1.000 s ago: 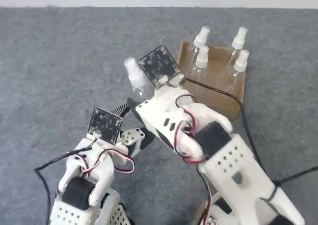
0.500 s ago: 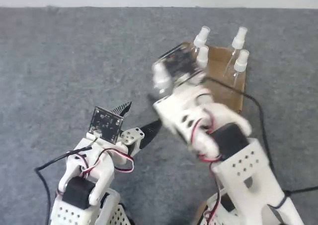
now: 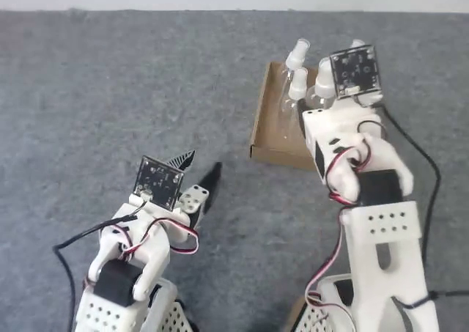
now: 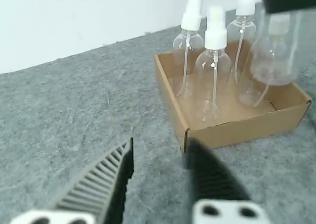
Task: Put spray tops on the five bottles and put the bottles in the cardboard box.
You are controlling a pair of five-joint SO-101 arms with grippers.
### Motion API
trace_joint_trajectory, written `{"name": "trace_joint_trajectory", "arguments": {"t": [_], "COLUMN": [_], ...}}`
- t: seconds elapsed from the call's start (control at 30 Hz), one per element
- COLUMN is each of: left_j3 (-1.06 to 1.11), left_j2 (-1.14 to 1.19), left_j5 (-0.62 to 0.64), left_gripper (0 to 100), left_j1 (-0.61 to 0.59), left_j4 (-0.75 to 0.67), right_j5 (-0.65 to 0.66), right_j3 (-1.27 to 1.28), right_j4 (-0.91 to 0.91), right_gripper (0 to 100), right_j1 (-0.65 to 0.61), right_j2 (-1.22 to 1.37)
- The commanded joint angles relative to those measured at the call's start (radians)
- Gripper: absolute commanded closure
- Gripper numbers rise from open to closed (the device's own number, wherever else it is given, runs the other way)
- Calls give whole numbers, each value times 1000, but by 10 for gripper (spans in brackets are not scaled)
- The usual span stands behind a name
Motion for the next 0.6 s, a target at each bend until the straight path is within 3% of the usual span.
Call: {"name": "trace_joint_trajectory", "arguments": {"t": [0.0,0.17,0.57], "left_j3": [-8,-5,-4], "left_j2": [11,17,17], "left_j5": [-6,2,2], "left_gripper": [983,989,988], "left_j1": [-31,-133,-138], "left_j4": [-23,-75,-75], "right_j5": [15,15,-83], "right_j3": [75,193,308], "right_j4": [-160,-312,-467], "right_gripper": [993,993,993], "right_j1": [16,18,19], "right_j2": [-38,-36,-8]}}
